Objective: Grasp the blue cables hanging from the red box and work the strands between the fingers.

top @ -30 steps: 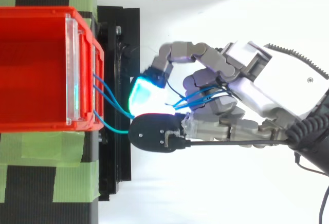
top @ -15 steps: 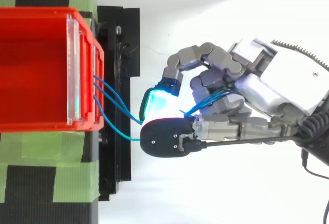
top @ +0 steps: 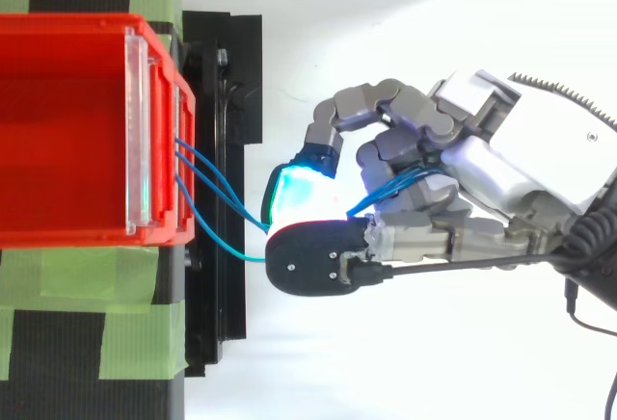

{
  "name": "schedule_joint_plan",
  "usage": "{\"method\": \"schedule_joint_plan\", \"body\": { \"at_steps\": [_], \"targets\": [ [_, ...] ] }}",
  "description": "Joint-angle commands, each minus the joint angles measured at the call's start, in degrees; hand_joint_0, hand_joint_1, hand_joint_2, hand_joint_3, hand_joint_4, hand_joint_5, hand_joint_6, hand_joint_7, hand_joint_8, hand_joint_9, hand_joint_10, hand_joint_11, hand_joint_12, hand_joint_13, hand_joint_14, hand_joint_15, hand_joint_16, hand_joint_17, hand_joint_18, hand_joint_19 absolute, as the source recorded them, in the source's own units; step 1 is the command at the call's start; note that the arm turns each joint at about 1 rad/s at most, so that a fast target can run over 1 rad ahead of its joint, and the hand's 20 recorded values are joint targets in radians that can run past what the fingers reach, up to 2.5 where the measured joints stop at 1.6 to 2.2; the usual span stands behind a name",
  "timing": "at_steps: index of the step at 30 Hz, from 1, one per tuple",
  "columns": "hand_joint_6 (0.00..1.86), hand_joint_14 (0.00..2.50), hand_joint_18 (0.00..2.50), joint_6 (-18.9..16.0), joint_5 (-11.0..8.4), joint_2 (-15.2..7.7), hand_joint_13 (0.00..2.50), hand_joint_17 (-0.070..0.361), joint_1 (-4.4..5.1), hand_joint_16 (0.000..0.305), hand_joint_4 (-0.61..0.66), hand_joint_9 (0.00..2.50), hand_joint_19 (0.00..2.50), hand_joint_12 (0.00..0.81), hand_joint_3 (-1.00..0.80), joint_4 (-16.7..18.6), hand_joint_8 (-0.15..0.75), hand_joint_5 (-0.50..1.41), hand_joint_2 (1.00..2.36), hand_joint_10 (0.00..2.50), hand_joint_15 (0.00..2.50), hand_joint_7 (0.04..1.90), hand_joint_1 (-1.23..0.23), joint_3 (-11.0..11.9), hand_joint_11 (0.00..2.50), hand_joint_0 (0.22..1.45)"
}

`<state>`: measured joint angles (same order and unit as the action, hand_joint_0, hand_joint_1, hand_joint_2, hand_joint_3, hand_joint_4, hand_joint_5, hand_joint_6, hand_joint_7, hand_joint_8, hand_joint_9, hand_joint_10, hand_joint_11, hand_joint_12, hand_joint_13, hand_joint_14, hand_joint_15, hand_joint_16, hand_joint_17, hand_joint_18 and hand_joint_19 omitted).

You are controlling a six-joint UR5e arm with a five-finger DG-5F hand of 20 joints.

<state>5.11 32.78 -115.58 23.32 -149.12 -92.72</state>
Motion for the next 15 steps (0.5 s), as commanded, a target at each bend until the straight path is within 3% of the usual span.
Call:
{"method": "schedule_joint_plan", "body": {
  "at_steps": [1,2,5,6,7,8,10,11,12,13,14,15],
  "targets": [
    [1.56,2.50,1.39,0.1,0.00,-0.1,1.02,0.142,-0.03,0.063,-0.06,0.91,1.65,0.431,-0.28,0.1,0.350,-0.12,1.02,2.50,1.29,1.54,-0.74,0.1,1.99,1.01],
    [1.63,2.50,1.39,0.0,0.00,-0.1,1.02,0.142,-0.03,0.063,0.07,0.91,1.65,0.431,0.17,0.1,0.350,-0.06,1.00,2.50,1.29,1.56,-0.75,0.0,1.99,1.22],
    [1.52,2.50,1.39,0.1,0.00,0.0,1.02,0.142,-0.12,0.063,0.07,0.91,1.65,0.431,0.16,0.1,0.350,0.09,1.03,2.50,1.29,1.60,-0.70,0.0,1.99,1.31],
    [1.50,2.50,1.39,0.1,0.00,0.0,1.02,0.142,-0.12,0.063,0.13,0.91,1.65,0.431,0.08,0.1,0.350,0.10,1.15,2.50,1.29,1.59,-0.72,0.0,1.99,1.23],
    [1.34,2.50,1.39,0.1,0.00,0.0,1.02,0.142,-0.21,0.063,0.42,0.91,1.65,0.431,-0.35,0.1,0.350,0.07,1.72,2.50,1.29,1.52,-0.73,0.2,1.99,0.75],
    [1.27,2.50,1.39,0.2,0.00,0.0,1.02,0.142,-0.21,0.063,0.34,0.91,1.65,0.431,-0.35,0.0,0.350,0.04,1.01,2.50,1.29,1.47,-0.65,0.3,1.99,0.78],
    [1.22,2.50,1.39,0.2,0.00,0.0,1.02,0.142,-0.30,0.063,0.30,0.91,1.65,0.431,-0.59,0.1,0.350,0.05,1.01,2.50,1.29,1.56,-0.62,0.3,1.99,0.78],
    [1.40,2.50,1.39,0.2,0.00,0.0,1.02,0.142,-0.30,0.063,0.15,0.91,1.65,0.431,-0.34,0.1,0.350,0.00,1.02,2.50,1.29,1.51,-0.68,0.3,1.99,0.90],
    [1.51,2.50,1.39,0.2,0.00,-0.1,1.02,0.142,-0.30,0.063,0.04,0.91,1.65,0.431,-0.22,0.1,0.350,-0.06,1.02,2.50,1.29,1.41,-0.69,0.4,1.99,0.92],
    [1.58,2.50,1.39,0.2,0.00,0.0,1.02,0.142,-0.30,0.063,0.03,0.91,1.65,0.431,0.19,0.1,0.350,-0.14,1.00,2.50,1.29,1.40,-0.76,0.3,1.99,1.10],
    [1.56,2.50,1.39,0.2,0.00,0.0,1.02,0.142,-0.30,0.063,0.05,0.91,1.65,0.431,0.29,0.1,0.350,-0.07,1.00,2.50,1.29,1.39,-0.69,0.3,1.99,1.23],
    [1.53,2.50,1.39,0.2,0.00,-0.1,1.02,0.142,-0.38,0.063,0.05,0.91,1.65,0.431,0.28,0.1,0.350,0.01,1.00,2.50,1.29,1.39,-0.67,0.3,1.99,1.28]
  ]
}}
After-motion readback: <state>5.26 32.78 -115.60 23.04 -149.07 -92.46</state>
